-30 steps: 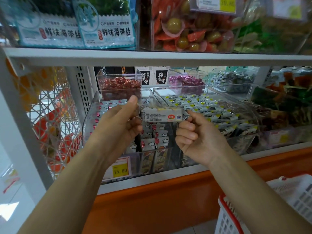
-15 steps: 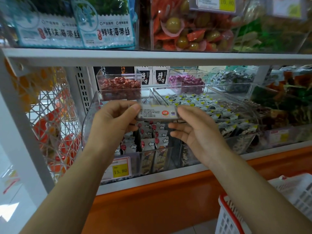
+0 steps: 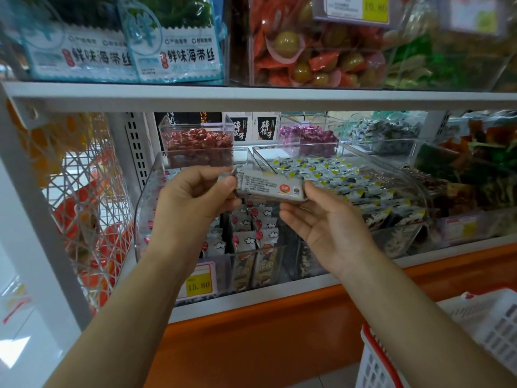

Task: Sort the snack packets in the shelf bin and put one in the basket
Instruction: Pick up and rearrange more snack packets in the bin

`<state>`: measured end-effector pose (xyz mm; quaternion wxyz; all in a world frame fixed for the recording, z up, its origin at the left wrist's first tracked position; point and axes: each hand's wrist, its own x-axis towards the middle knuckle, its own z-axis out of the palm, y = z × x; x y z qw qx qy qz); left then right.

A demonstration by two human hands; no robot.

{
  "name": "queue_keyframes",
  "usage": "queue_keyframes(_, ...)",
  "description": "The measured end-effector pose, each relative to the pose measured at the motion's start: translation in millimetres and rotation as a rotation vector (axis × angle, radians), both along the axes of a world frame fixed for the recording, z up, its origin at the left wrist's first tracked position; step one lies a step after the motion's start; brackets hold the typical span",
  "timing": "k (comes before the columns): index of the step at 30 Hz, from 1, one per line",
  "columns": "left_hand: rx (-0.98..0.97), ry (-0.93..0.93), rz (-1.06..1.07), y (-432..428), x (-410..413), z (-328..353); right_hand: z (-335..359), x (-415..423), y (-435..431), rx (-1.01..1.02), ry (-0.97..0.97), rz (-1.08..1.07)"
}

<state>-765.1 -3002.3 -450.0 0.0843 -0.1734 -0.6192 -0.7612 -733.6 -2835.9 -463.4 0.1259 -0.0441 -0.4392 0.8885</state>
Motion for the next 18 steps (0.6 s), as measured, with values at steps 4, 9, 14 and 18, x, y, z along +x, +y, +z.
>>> queue_keyframes(4,0.118,-0.053,0.001,0.7,-1.0,0.0,-1.8,-0.5,-1.5,-0.016,0.031,0.019)
queue_keyframes(9,0.252,-0.234,-0.099,-0.6,-3.7,-0.5,-2.1,0.3,2.4,0.294,0.097,-0.064)
queue_keyframes(14,0.186,-0.355,-0.221,-5.8,-6.6,2.2,1.1,3.7,9.2,0.585,0.192,-0.175)
queue_keyframes(18,0.002,-0.288,-0.252,-5.8,-5.0,-3.5,3.2,6.7,8.6,0.699,0.244,-0.218)
